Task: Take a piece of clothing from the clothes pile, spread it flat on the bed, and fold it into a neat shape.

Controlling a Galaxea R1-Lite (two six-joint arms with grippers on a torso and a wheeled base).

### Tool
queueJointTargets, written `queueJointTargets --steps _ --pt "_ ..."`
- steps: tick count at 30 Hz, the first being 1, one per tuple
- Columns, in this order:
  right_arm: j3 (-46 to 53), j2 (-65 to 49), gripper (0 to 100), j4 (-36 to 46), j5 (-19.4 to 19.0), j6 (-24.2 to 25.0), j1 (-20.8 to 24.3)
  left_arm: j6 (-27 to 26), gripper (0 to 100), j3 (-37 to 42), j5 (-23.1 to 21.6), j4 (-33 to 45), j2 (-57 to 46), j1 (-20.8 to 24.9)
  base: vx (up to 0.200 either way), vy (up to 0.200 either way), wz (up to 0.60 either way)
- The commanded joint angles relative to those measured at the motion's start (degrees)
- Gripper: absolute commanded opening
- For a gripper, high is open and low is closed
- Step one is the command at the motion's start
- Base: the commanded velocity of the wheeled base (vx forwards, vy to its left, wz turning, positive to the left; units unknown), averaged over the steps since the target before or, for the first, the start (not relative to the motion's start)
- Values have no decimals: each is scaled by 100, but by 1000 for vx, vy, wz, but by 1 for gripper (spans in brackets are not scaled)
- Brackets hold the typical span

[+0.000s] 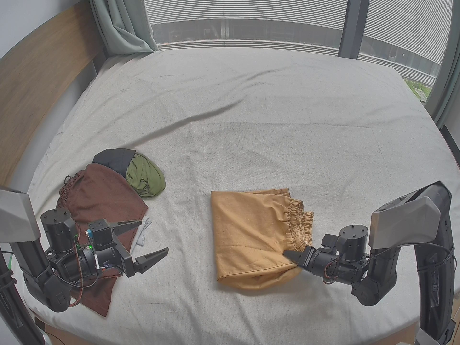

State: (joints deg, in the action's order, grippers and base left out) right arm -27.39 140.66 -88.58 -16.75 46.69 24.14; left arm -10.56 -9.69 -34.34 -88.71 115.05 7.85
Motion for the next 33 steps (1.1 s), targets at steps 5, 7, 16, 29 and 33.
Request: queueJointTargets --steps 5,7,16,29,33 --pt "23 -82 0 -19 -4 7 126 -140 100 11 -2 3 61 -20 0 0 0" --pt "41 -161 0 -19 -4 7 179 -140 100 11 -2 3 61 -20 0 0 0" --pt "85 -1119 0 -2 49 7 408 -166 100 -15 -29 -6 -9 -20 0 0 0" --pt "76 -1594 0 -2 -223 -28 645 -245 100 38 -73 3 -106 -20 0 0 0" --pt "76 -1849 0 7 -733 -72 592 -245 100 117 -73 3 -124 24 0 0 0"
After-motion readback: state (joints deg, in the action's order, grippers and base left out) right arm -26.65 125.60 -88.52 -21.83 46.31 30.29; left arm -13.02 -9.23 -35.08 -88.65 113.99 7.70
